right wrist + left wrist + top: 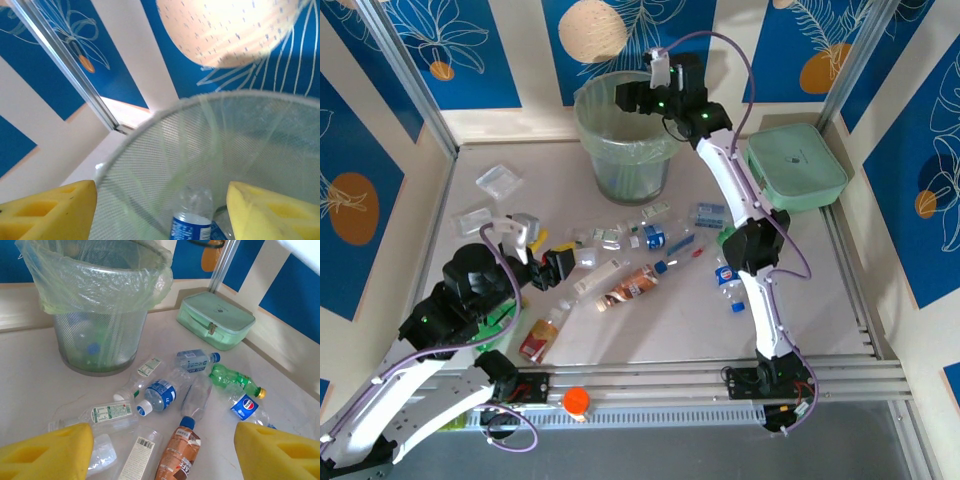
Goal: Put the plastic bottles in the bin
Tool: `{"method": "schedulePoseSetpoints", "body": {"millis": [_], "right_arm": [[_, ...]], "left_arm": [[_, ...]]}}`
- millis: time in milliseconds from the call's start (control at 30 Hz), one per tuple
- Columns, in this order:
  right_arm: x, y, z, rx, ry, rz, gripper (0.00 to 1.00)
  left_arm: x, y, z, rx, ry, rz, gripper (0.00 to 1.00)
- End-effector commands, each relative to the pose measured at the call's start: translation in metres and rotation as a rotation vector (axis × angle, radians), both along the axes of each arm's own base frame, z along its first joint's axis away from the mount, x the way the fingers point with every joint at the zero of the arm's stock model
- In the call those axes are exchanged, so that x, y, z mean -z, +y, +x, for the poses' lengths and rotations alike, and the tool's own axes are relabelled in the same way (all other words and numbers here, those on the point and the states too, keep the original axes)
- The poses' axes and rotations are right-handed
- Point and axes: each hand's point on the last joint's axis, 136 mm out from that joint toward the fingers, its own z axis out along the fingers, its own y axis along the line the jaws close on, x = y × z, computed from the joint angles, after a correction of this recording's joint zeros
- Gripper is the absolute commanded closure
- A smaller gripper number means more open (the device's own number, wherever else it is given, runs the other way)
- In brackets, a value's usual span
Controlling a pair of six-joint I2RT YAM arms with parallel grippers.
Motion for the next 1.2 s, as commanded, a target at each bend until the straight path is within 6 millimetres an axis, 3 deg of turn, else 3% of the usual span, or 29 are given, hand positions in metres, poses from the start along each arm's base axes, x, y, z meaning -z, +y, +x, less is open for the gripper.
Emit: {"method": "schedulePoseSetpoints", "body": {"millis": [0, 167, 300, 533, 700, 767, 967, 1133, 1167], "right_arm": [[-0.077, -0.01, -0.046, 0.008, -0.118, 0.009, 0.32], [-0.096, -0.011, -0.095, 0.022, -0.131, -0.077, 0.34], [-0.098, -0.006, -0.14, 0.018, -0.134, -0.143, 0.34], [-0.073, -0.004, -0.233, -0.021, -0.12, -0.198, 0.34], [-0.037, -0.017, -0.296, -0.1, 0.023, -0.139, 0.34], [-0.008, -0.023, -0.316, -0.123, 0.082, -0.146, 0.33], [0.061, -0.048, -0.351, -0.113, 0.236, -0.17, 0.33], [0.09, -0.061, -0.368, -0.119, 0.296, -0.167, 0.33], [0.094, -0.063, -0.371, -0.119, 0.304, -0.168, 0.33]], "left_arm": [[0.004, -0.001, 0.004, -0.003, 0.008, 0.004, 0.26], [0.009, -0.002, 0.005, -0.011, 0.033, 0.008, 0.26], [0.017, -0.003, 0.005, -0.017, 0.075, 0.006, 0.26], [0.041, 0.006, -0.002, -0.042, 0.172, 0.05, 0.25], [0.083, 0.041, -0.007, -0.212, 0.338, 0.183, 0.26], [0.103, 0.054, -0.011, -0.285, 0.436, 0.245, 0.25], [0.168, 0.071, -0.04, -0.438, 0.797, 0.339, 0.23], [0.201, 0.085, -0.057, -0.525, 0.92, 0.392, 0.16], [0.206, 0.088, -0.059, -0.544, 0.933, 0.407, 0.11]]}}
